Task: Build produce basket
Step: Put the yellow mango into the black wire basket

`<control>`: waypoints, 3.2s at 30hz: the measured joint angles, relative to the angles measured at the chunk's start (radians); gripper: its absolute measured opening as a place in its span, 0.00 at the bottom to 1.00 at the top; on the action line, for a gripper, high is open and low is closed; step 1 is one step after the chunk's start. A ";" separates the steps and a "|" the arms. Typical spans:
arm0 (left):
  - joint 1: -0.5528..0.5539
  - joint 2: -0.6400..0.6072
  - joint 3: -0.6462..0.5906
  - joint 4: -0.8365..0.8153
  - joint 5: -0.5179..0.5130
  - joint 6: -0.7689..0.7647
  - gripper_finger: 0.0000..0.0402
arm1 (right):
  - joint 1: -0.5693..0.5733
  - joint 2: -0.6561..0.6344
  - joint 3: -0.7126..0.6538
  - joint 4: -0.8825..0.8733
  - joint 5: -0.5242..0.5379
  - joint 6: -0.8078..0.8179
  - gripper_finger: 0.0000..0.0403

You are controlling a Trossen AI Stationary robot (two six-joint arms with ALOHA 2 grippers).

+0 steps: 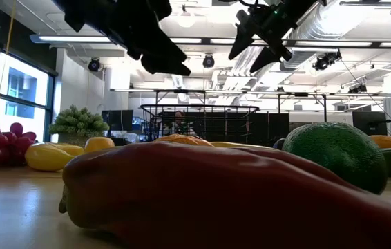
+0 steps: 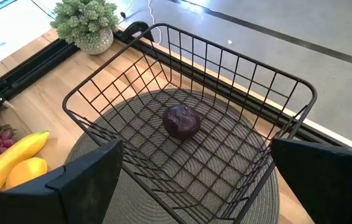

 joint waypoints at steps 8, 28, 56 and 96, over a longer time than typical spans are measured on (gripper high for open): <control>0.001 -0.001 0.000 0.002 -0.057 -0.077 0.85 | 0.000 0.000 0.000 -0.005 0.000 0.000 0.97; -0.035 0.220 -0.001 0.034 0.058 0.046 0.83 | 0.000 0.000 0.000 -0.027 0.000 0.000 0.97; -0.048 0.357 0.000 0.031 0.045 0.016 0.73 | 0.000 0.000 0.000 -0.031 0.000 0.001 0.97; 0.205 -0.194 0.000 -0.117 -0.432 -0.110 0.55 | 0.000 0.000 0.000 -0.054 0.011 0.049 0.97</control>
